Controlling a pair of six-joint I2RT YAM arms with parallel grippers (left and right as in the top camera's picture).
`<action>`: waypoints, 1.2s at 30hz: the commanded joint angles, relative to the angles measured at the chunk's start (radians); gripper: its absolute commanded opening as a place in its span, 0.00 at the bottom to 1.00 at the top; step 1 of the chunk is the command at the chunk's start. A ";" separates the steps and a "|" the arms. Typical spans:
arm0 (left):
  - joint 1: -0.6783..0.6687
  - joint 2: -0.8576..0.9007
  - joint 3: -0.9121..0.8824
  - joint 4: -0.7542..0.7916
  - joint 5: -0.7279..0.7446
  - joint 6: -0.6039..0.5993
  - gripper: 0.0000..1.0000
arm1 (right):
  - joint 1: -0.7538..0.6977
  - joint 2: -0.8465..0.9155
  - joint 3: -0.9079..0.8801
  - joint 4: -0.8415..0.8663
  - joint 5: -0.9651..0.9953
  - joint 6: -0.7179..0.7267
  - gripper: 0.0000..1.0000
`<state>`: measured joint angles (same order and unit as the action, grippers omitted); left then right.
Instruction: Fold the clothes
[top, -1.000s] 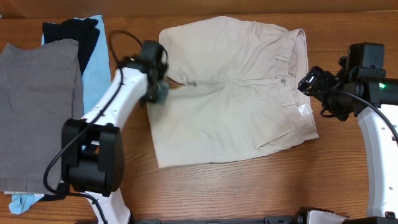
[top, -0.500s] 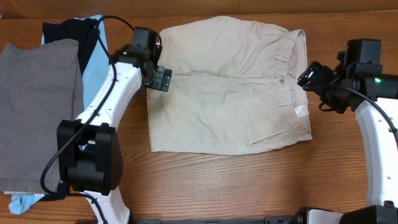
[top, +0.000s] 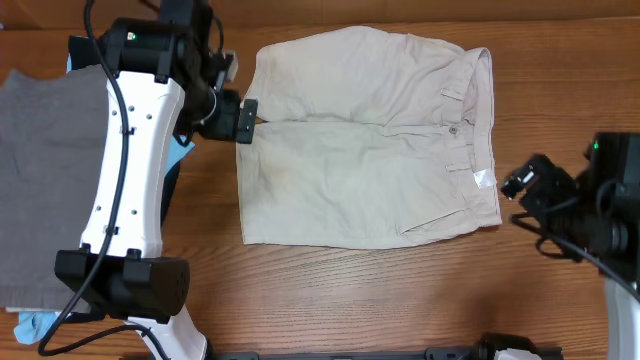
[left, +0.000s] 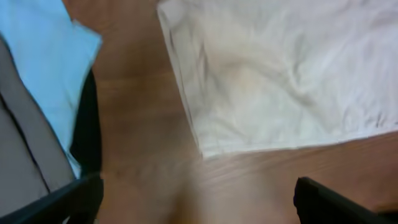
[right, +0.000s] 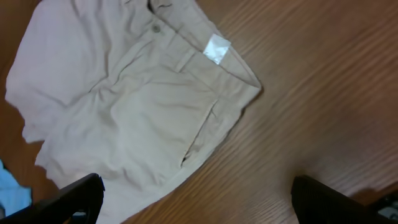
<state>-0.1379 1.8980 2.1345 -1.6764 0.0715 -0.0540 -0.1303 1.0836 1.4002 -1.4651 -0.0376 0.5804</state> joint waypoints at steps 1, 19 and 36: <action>-0.010 0.005 -0.083 0.003 0.005 -0.185 1.00 | -0.002 -0.029 -0.079 0.010 0.071 0.127 1.00; -0.087 -0.008 -0.864 0.487 0.008 -0.697 0.65 | -0.002 0.162 -0.508 0.409 0.036 0.128 0.97; -0.084 -0.007 -1.126 0.846 0.109 -0.654 0.21 | -0.002 0.327 -0.527 0.444 0.013 0.128 0.97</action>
<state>-0.2203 1.8381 1.0542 -0.8909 0.1379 -0.7303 -0.1303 1.4010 0.8936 -1.0195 -0.0040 0.7033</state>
